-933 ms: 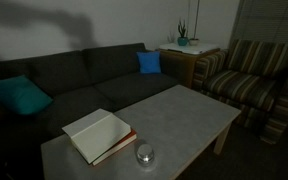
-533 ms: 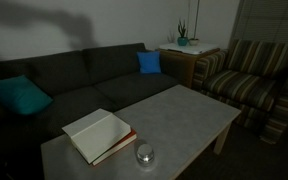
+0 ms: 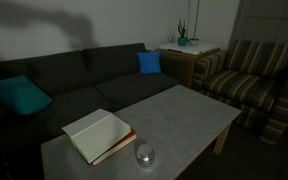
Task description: Remove the lid from the bottle, put the lid on the table, pick up the lid and put it back on the bottle
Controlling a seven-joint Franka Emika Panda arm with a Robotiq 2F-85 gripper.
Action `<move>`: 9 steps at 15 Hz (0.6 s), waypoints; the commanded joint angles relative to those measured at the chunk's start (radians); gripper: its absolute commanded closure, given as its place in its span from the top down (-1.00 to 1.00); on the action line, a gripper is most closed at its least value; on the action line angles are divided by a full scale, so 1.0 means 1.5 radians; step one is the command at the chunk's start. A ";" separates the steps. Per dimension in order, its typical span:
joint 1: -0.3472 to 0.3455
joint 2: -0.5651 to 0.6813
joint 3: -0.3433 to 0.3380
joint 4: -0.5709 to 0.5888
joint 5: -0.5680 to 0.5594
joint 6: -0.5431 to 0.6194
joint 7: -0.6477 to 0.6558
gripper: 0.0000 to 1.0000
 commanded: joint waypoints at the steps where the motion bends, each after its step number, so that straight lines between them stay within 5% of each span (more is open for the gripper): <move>1: -0.006 0.001 0.005 0.002 0.002 -0.002 -0.002 1.00; 9: -0.005 0.009 0.004 0.003 0.005 0.001 -0.003 1.00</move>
